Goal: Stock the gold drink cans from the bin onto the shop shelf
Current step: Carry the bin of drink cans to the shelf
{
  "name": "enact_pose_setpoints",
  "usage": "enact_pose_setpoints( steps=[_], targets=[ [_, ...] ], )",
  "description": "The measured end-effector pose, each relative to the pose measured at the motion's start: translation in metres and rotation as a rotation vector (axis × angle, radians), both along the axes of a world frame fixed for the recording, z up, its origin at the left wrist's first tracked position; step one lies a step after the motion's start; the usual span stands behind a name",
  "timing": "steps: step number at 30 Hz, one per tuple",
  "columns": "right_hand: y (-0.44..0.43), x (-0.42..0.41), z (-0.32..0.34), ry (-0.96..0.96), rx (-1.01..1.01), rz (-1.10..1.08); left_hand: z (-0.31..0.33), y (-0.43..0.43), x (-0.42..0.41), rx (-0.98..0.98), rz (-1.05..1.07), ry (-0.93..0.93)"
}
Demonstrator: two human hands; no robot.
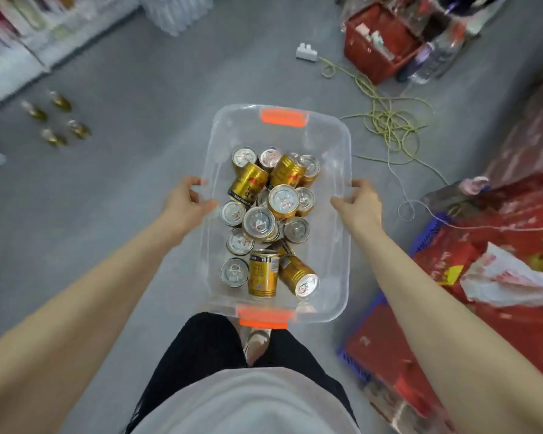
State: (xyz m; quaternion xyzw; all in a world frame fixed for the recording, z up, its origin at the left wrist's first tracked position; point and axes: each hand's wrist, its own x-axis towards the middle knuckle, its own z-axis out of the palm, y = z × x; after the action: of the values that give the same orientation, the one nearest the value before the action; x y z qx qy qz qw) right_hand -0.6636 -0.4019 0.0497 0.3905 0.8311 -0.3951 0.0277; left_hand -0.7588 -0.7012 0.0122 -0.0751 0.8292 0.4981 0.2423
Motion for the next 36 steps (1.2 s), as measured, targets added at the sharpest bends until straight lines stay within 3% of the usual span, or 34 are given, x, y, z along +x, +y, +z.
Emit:
enact_pose_setpoints(
  steps=[15, 30, 36],
  targets=[
    [-0.021, -0.364, 0.014, 0.030, 0.054, 0.158, 0.023, -0.030, -0.318, 0.021, 0.174, 0.061],
    [-0.044, -0.791, 0.007, 0.021, -0.006, 0.422, 0.025, -0.053, -0.655, -0.067, 0.414, 0.072],
    [-0.069, -0.940, -0.003, 0.014, -0.001, 0.419, 0.018, -0.079, -0.805, -0.094, 0.396, 0.070]
  ],
)
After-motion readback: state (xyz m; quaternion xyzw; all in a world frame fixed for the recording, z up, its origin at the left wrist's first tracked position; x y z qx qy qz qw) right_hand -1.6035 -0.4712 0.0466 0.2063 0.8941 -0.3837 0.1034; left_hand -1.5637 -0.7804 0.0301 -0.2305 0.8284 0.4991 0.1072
